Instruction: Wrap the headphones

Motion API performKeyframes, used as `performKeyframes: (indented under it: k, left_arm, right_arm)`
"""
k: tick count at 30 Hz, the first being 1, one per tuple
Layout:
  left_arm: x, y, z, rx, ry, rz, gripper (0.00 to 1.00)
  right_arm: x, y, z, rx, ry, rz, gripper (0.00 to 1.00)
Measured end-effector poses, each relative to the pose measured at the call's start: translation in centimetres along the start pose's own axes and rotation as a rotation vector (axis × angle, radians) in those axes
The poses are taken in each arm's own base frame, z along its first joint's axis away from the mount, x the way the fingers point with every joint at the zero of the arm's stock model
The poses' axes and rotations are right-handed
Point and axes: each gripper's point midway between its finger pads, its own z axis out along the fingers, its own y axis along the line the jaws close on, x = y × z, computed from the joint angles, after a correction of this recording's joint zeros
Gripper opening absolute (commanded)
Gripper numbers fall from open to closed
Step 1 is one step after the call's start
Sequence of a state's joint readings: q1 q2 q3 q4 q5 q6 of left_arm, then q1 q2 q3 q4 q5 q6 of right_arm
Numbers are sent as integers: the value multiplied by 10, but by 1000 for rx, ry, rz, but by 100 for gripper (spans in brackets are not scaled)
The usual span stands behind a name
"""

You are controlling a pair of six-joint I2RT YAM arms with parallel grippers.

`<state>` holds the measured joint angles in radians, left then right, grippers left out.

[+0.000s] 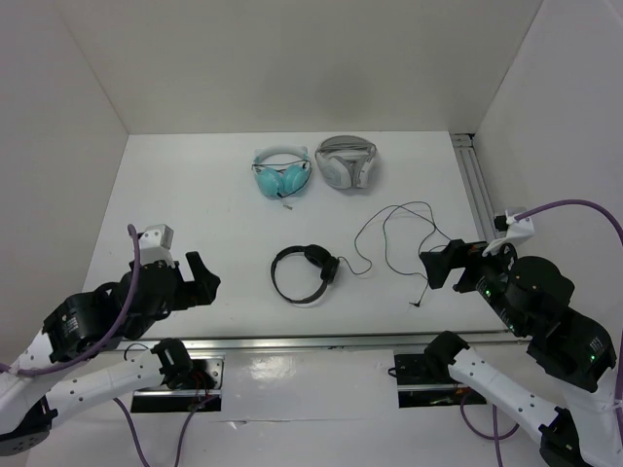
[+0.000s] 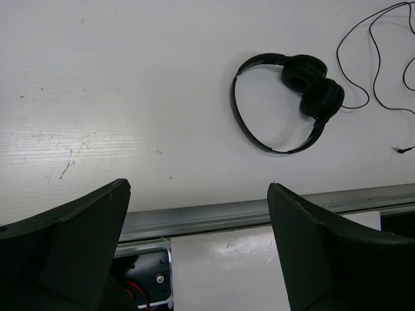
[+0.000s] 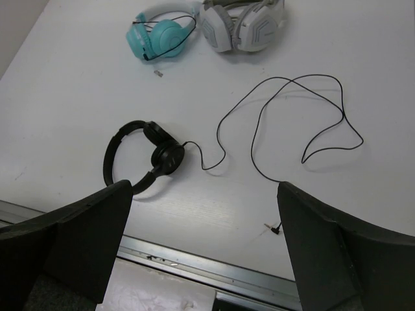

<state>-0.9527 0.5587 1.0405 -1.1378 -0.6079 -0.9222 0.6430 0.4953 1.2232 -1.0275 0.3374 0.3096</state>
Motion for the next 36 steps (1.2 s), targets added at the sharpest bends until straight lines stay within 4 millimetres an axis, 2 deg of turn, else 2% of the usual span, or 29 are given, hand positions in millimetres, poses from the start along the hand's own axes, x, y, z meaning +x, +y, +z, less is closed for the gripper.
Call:
performKeyframes:
  k: [17, 21, 25, 29, 33, 36]
  left_arm:
    - [-3, 2, -5, 20, -20, -16, 100]
    - [1, -2, 6, -28, 14, 19, 100]
    - [12, -31, 38, -81, 95, 52, 100]
    - [34, -58, 85, -130, 168, 47, 100]
    - [55, -60, 141, -245, 256, 12, 98]
    - [74, -57, 172, -307, 313, 0, 97]
  right_arm:
    - [3, 8, -1, -56, -19, 33, 100]
    - [3, 10, 4, -52, -8, 31, 100]
    - [9, 18, 20, -55, 49, 15, 100]
    - [14, 27, 29, -81, 80, 9, 100]
    - [14, 34, 27, -122, 82, 7, 100]
    - [17, 37, 25, -146, 87, 6, 100]
